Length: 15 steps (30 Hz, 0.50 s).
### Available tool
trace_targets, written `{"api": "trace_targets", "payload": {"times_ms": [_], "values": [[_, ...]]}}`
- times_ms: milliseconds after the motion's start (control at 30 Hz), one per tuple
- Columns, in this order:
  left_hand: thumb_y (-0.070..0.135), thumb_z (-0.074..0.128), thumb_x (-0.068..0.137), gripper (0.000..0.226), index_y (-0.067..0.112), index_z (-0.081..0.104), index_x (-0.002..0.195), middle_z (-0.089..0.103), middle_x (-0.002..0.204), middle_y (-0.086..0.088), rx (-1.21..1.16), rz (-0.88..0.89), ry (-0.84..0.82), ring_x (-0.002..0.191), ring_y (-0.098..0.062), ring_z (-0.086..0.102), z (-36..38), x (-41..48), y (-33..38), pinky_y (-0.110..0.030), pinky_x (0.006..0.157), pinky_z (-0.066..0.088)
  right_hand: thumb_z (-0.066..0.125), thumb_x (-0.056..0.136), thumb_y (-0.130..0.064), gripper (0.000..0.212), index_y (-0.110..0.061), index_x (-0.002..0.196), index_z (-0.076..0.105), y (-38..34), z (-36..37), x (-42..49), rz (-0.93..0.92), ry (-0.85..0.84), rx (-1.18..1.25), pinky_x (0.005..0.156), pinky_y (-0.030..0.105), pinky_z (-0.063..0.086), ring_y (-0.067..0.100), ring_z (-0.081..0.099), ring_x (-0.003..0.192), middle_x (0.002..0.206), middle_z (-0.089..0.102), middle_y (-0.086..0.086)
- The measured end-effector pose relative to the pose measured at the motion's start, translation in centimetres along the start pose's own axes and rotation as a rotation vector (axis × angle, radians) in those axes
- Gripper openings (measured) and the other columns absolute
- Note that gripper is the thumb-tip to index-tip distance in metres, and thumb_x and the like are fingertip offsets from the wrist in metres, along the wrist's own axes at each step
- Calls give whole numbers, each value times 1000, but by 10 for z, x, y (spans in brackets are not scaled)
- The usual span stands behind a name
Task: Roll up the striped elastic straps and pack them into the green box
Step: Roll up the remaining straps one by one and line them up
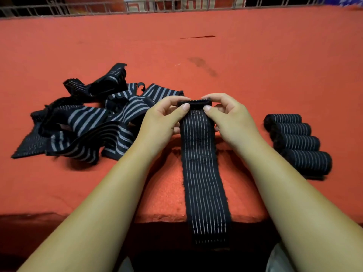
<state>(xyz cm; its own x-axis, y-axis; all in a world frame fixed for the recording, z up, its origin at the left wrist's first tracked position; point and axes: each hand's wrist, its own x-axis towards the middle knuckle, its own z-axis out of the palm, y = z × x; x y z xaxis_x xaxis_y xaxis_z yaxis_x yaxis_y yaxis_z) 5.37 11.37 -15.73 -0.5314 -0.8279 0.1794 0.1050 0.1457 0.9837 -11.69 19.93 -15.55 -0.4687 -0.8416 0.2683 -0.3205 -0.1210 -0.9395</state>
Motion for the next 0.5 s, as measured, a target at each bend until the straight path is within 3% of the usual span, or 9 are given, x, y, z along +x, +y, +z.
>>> {"api": "trace_targets", "payload": {"times_ms": [100,167,300,400,500], "values": [[19,70,105,16,19,77,119,72,105,-9,-42,-5,-24,88,-22,70,0,-6,-4,-36,73,60,65,102,-13,24,-33,110,74,5,-1,-3,-20,0,-7,67,33,47,12,56,69,76,59,2],[20,69,105,18,14,76,121,74,105,-9,-73,-2,-32,96,-22,73,0,-9,-3,-45,87,62,65,101,-12,23,-33,107,74,6,-1,-6,-25,19,-4,67,33,48,11,56,68,73,60,-2],[15,69,105,17,8,77,117,78,103,-6,-80,6,3,96,-20,77,3,-14,-1,-39,87,64,64,101,-8,22,-27,107,73,4,-2,-12,1,13,29,61,29,48,10,55,65,71,61,-5],[12,71,103,12,11,81,110,79,100,-9,-78,-2,22,95,-23,78,4,-15,-2,-46,92,61,64,101,-6,21,-21,111,74,3,-4,-15,28,-23,62,61,29,48,11,56,69,79,64,-2],[11,74,100,11,13,82,107,80,99,-9,-83,-6,23,97,-24,79,3,-15,-3,-43,92,62,71,101,-17,14,-21,114,75,5,-8,-17,22,-66,95,66,33,49,10,59,76,89,69,-1]]}}
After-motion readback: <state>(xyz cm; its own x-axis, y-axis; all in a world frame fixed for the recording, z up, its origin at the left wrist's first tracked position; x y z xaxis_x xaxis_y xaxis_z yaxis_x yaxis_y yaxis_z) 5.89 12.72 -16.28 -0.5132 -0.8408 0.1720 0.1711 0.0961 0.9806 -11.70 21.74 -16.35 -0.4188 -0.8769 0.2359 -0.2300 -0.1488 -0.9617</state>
